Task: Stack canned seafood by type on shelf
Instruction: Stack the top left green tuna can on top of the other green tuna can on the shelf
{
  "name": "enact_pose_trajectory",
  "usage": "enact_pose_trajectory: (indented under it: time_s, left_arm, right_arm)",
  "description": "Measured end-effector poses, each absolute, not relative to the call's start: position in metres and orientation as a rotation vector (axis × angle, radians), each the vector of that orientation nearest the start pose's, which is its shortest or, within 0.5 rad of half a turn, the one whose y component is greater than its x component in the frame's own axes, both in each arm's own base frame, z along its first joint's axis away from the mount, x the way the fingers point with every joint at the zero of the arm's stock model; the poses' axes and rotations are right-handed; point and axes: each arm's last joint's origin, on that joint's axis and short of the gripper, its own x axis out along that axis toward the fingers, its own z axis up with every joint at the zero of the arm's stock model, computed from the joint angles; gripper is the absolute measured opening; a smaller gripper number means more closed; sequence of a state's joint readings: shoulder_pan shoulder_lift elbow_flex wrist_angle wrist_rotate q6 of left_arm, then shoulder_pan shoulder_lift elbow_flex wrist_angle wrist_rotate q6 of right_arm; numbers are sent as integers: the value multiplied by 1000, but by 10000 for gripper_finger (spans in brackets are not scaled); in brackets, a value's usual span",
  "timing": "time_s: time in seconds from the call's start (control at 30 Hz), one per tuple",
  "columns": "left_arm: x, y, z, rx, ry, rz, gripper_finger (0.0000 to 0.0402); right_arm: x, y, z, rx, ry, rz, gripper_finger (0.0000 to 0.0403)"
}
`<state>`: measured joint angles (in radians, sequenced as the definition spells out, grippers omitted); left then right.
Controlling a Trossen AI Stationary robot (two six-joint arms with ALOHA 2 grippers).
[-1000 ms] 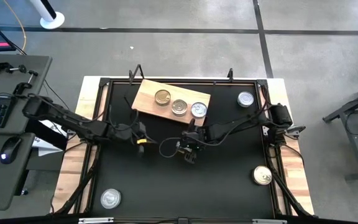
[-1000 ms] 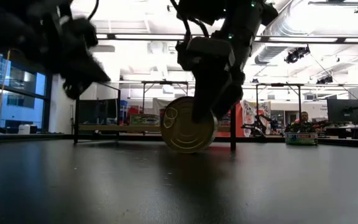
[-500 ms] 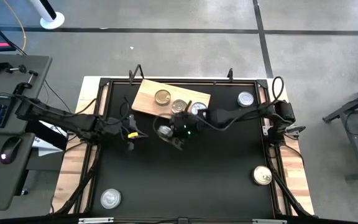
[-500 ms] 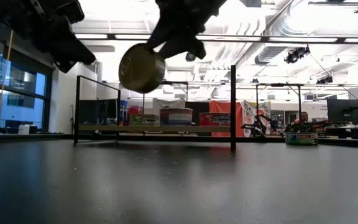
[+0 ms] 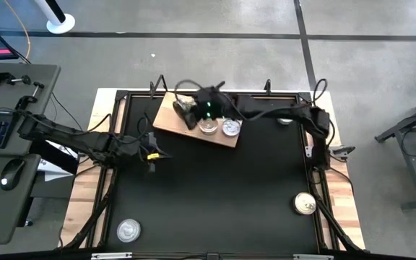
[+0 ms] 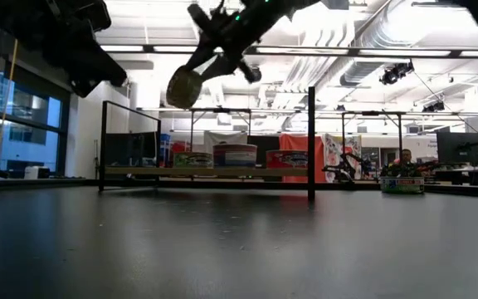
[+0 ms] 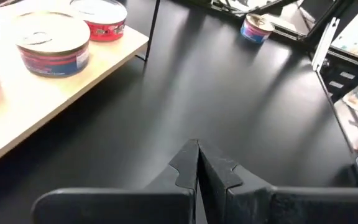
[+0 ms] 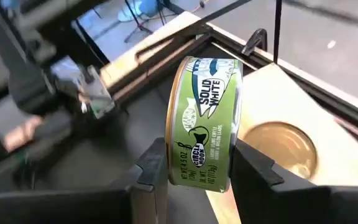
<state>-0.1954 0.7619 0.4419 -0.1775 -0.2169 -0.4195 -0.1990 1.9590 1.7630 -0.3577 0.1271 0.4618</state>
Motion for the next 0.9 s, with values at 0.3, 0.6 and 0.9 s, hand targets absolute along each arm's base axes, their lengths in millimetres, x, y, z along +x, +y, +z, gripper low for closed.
enact_pose_trajectory:
  time_s: [0.3, 0.6, 0.9]
  left_arm:
    - [162, -27, 221, -384, 467, 116, 0]
    - [161, -30, 221, -384, 474, 102, 0]
    - [162, -30, 221, -383, 461, 113, 0]
  right_arm:
    - [470, -169, 272, 799, 536, -365, 106]
    - [466, -196, 254, 890, 616, -385, 106]
    - [465, -202, 252, 985, 614, -337, 109]
